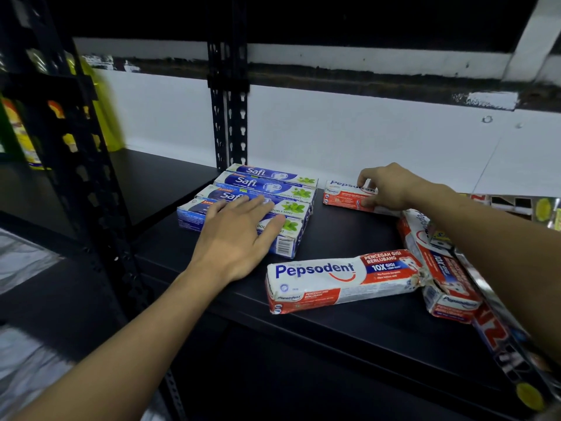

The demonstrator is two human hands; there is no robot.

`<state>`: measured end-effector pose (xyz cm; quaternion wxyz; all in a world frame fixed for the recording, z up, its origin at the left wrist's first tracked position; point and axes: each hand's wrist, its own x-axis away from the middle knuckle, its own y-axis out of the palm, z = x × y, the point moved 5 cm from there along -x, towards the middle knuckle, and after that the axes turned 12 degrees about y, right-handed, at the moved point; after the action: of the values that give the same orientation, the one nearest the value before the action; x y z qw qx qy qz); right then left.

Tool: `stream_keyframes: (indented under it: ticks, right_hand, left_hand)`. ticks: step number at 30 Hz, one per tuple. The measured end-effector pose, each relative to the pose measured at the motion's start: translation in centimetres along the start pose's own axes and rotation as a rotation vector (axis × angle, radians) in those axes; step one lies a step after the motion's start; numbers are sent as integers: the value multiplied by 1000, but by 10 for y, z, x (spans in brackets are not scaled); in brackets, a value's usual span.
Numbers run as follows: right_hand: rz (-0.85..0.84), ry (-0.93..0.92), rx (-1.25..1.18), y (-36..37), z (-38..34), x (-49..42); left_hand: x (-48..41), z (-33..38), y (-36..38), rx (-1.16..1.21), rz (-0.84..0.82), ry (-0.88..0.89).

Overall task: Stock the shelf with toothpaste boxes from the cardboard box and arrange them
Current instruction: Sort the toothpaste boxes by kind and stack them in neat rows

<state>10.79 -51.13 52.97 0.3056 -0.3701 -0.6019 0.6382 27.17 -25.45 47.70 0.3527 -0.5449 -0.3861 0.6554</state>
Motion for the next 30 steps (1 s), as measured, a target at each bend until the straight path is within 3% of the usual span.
stream_keyframes:
  ticks: [30]
  right_hand:
    - [-26, -7, 19, -1, -13, -2]
  left_hand:
    - [1, 3, -1, -2, -11, 2]
